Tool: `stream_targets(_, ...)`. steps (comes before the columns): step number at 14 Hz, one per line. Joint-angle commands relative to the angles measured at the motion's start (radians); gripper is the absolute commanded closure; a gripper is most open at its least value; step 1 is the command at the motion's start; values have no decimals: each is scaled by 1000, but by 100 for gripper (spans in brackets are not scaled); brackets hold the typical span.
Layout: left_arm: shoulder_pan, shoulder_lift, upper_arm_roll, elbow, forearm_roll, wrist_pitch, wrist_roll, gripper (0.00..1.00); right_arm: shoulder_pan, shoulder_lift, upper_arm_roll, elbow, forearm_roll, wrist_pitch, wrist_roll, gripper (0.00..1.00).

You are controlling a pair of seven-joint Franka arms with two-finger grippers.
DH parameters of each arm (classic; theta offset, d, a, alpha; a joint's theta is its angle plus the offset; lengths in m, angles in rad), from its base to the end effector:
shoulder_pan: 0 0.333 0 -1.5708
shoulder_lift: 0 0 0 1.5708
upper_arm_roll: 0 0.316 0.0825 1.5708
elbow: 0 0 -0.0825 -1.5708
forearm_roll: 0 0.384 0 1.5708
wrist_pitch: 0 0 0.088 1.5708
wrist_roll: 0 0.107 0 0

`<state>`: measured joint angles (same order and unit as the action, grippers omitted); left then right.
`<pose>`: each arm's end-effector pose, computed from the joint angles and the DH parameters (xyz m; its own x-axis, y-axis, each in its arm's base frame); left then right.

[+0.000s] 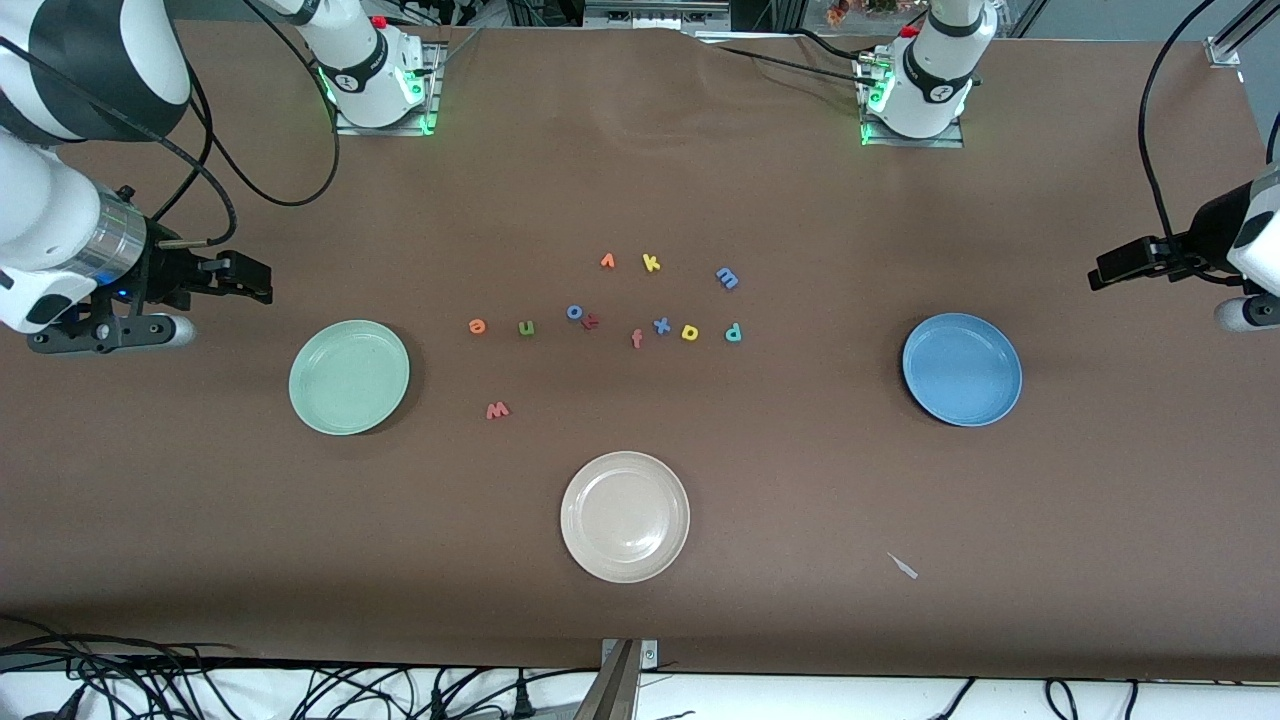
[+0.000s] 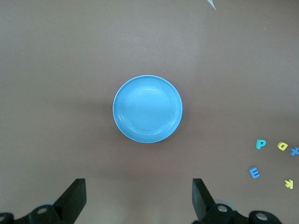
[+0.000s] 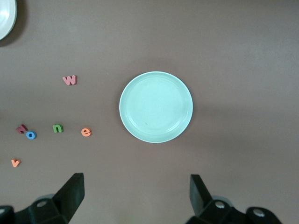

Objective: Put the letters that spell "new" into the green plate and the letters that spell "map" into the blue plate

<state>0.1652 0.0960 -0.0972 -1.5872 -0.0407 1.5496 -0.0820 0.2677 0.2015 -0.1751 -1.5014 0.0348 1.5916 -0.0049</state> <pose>0.5749 0.0371 0.5612 0.9797 0.1471 -0.1364 0.1536 -0.9874 0.0387 0.6067 0.0695 0.5428 0.9895 0.0958 -0.1080 0.0963 -0.9954 -0.0002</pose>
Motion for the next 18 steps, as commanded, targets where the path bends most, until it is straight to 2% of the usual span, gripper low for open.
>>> stream_targets(1, 5, -2, -3, 6, -25, 3, 25, 0, -1, -19, 5, -10, 5, -7, -1, 0)
stream_targets(18, 2, -2, -4, 4, -11, 20, 27, 0, -1, -19, 6, -17, 11, 7, -15, 0)
